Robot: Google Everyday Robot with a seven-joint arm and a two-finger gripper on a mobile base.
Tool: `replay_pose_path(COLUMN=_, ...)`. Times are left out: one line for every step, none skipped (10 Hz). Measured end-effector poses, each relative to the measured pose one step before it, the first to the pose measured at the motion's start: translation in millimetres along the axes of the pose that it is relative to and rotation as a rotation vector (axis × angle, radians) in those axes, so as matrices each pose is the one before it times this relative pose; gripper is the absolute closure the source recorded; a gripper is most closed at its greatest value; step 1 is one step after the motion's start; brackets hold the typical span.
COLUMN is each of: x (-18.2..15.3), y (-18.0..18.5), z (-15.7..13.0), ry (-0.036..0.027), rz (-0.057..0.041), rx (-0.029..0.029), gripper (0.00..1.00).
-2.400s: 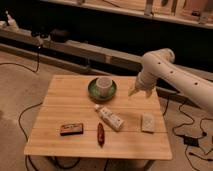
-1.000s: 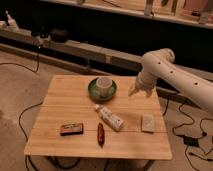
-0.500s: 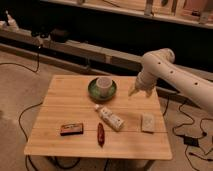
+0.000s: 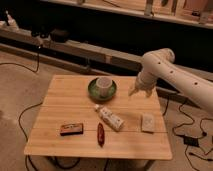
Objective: Pick up the ceramic cup
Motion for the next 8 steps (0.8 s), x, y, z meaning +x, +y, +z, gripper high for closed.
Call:
replay_pose_path(x=9.53, y=-3.29, z=-3.16, ry=0.01194, rz=0.00752, rx=0.00968, gripper=0.38)
replay_pose_path(x=20.52, y=-13.99, z=-6.00, ry=0.02701, rz=0.00325, rx=0.02115, gripper=0.38)
replay_pose_path(x=17.75, y=-14.87, z=-3.77, ry=0.02353, rz=-0.00078, rx=0.01736, gripper=0.38)
replay_pose_path(x=19.72, y=-20.61, z=-2.79, ry=0.02478, rz=-0.00623, rx=0.02089, gripper=0.38)
replay_pose_path(x=12.97, y=-11.65, z=-0.47, ry=0.01447, rz=-0.00110, rx=0.01183, gripper=0.38)
replay_pose_path(x=9.82, y=-11.23, z=3.01, ry=0.00494, rz=0.00104, rx=0.01281, gripper=0.38)
replay_pose_path(x=5.14, y=-11.48, z=6.34, ry=-0.00271, rz=-0.00491, rx=0.00802, gripper=0.38)
replay_pose_path(x=1.78, y=-11.65, z=10.84, ry=-0.00997, rz=-0.01006, rx=0.00509, gripper=0.38)
